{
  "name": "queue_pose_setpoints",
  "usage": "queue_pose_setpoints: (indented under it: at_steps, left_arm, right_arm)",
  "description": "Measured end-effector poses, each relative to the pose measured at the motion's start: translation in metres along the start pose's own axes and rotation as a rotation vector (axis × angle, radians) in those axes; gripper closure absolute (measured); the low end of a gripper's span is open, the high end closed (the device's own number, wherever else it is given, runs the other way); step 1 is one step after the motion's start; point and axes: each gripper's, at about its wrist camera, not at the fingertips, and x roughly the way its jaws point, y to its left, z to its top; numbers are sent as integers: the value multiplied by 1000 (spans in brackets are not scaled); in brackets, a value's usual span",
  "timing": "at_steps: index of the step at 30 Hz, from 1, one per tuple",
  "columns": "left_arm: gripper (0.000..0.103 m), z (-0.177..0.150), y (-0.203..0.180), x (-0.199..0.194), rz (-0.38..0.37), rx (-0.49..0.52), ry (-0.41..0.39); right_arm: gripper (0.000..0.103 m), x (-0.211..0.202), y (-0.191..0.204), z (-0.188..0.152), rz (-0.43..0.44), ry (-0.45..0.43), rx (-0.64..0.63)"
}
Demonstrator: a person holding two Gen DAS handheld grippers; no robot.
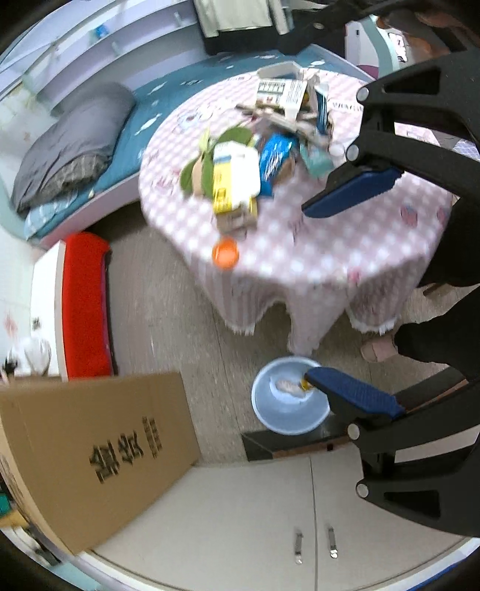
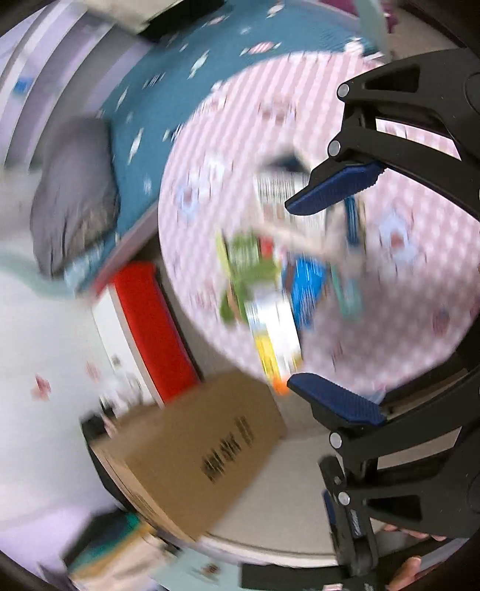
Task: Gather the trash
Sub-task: 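Grasp a white carton with the left gripper while the right grasps a blister pack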
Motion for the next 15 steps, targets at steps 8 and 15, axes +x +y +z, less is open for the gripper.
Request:
queue_pose_setpoints:
  at_steps: [8, 15]
  left_arm:
    - [21, 12, -83, 23, 28, 75, 9]
    - [21, 20, -137, 37, 18, 97, 30]
  right_arm:
    - [18, 35, -106, 13, -60, 131, 110]
    - [59, 75, -136, 8, 13, 278, 116]
